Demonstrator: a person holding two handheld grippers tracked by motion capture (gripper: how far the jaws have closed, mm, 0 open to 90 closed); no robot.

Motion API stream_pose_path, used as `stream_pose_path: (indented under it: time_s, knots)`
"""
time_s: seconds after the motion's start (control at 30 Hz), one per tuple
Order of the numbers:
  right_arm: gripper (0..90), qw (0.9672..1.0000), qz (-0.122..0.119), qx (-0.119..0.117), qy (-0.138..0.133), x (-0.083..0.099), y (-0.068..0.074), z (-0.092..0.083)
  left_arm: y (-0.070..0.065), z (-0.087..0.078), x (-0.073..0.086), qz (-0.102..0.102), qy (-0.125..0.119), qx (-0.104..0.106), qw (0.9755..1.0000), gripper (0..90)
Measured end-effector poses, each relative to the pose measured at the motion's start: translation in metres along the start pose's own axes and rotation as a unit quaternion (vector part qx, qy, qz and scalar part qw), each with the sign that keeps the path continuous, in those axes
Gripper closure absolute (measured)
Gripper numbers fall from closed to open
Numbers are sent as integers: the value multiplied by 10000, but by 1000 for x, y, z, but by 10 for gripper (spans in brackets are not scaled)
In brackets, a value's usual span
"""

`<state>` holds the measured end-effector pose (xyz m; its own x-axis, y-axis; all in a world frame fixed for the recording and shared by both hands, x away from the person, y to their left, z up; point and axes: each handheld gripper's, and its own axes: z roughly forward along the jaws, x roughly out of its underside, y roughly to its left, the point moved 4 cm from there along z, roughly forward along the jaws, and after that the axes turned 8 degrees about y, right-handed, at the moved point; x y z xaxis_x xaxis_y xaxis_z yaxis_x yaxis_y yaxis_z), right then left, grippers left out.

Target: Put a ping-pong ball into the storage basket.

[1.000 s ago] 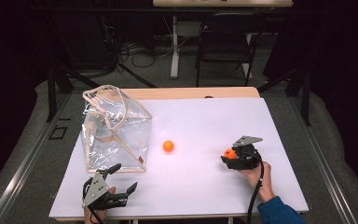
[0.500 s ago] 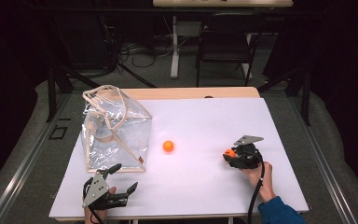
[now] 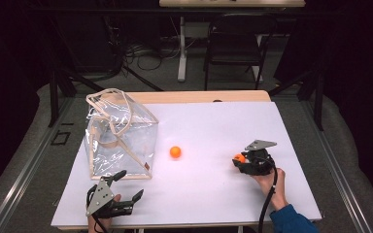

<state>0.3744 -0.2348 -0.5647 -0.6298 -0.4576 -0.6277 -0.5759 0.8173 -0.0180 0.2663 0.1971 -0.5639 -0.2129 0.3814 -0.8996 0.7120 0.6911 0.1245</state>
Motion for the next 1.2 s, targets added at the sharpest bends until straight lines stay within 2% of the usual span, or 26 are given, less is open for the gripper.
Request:
stream_pose_path:
  time_s: [0.23,0.77,1.2]
  knots:
    - [507,10000,-4,-39,-78,-4,3,-7,0,0,0,-8,-7,-3,10000,158]
    - [508,9996,-174,-167,-140,-13,15,-15,0,1,0,12,-11,16,10000,159]
    - [508,9990,-330,-271,-163,-21,31,-17,0,0,-1,3,-25,4,10000,158]
